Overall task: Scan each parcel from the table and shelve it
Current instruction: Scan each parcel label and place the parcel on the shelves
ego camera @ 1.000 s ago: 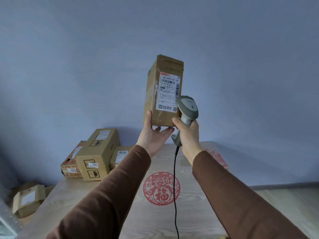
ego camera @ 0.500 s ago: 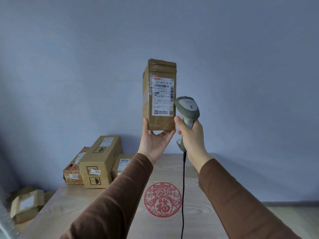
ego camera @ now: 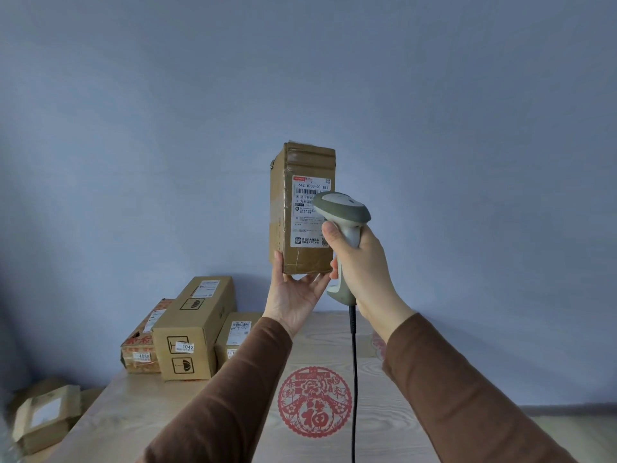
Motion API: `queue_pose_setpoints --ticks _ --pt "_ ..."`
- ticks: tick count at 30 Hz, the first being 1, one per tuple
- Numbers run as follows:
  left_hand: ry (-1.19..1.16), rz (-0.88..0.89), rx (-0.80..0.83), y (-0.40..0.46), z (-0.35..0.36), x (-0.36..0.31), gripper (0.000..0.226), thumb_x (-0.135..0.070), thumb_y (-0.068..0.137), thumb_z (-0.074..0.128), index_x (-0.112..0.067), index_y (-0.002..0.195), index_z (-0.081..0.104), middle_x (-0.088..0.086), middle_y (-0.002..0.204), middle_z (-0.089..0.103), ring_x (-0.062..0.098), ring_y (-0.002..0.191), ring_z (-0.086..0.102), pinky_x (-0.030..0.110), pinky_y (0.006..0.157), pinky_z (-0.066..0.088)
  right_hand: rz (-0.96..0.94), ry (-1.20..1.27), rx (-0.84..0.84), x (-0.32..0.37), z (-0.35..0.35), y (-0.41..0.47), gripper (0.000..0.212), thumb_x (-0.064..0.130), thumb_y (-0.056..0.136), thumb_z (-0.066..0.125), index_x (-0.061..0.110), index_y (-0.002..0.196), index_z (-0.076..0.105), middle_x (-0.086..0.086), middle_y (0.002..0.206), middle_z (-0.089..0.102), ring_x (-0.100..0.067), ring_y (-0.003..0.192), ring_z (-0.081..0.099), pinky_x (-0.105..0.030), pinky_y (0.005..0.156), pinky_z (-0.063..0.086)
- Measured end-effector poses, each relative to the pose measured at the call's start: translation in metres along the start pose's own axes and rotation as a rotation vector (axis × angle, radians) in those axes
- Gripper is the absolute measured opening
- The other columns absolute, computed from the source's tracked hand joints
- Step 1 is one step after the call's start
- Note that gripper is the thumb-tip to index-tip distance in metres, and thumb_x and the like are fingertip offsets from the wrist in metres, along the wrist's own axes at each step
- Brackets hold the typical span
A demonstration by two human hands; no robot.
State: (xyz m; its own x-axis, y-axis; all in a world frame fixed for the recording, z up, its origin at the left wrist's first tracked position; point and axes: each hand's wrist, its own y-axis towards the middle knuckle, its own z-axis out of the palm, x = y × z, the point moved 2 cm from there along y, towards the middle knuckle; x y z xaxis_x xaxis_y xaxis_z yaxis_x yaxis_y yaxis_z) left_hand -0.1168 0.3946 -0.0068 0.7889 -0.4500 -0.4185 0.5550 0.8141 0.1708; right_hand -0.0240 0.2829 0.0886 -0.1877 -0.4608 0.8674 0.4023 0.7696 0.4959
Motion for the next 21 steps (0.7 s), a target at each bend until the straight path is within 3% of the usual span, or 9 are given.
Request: queue_pose_setpoints --ticks 4,7,11,21 --pt "0.025 -0.008 0.031 -0.007 0.002 0.001 0.079 -0.057 0.089 0.071 -0.014 0.152 0.048 0.028 0.128 0.055 0.042 0.087 0.073 0.046 0.072 0.063 0.003 -0.014 -0.003 0.005 0.004 -0.004 0.030 0.051 0.095 0.068 0.025 0.110 0.063 0.006 0.085 0.071 -0.001 0.053 0.062 -0.020 0.048 0.052" --pt "0.052 -0.005 0.034 -0.012 0.004 0.002 0.080 -0.058 0.088 0.070 -0.015 0.152 0.049 0.025 0.121 0.060 0.039 0.083 0.073 0.045 0.071 0.063 0.012 -0.011 -0.005 0.008 0.006 -0.006 0.026 0.052 0.095 0.067 0.028 0.106 0.063 0.008 0.084 0.070 0.001 0.052 0.061 -0.017 0.047 0.049" --pt "0.060 0.002 0.020 -0.018 0.007 0.002 0.079 -0.057 0.087 0.070 -0.013 0.149 0.051 0.025 0.114 0.067 0.039 0.085 0.074 0.044 0.071 0.063 0.015 0.003 0.001 0.009 0.008 -0.008 0.019 0.051 0.094 0.068 0.034 0.099 0.061 0.008 0.083 0.070 0.000 0.050 0.060 -0.017 0.046 0.050" --pt "0.048 0.004 0.008 -0.025 0.007 0.001 0.081 -0.056 0.085 0.073 -0.013 0.149 0.052 0.027 0.122 0.066 0.041 0.096 0.074 0.046 0.075 0.063 0.010 0.019 0.007 0.008 0.010 -0.010 0.019 0.049 0.095 0.068 0.033 0.102 0.063 0.011 0.082 0.070 0.000 0.051 0.060 -0.021 0.048 0.051"
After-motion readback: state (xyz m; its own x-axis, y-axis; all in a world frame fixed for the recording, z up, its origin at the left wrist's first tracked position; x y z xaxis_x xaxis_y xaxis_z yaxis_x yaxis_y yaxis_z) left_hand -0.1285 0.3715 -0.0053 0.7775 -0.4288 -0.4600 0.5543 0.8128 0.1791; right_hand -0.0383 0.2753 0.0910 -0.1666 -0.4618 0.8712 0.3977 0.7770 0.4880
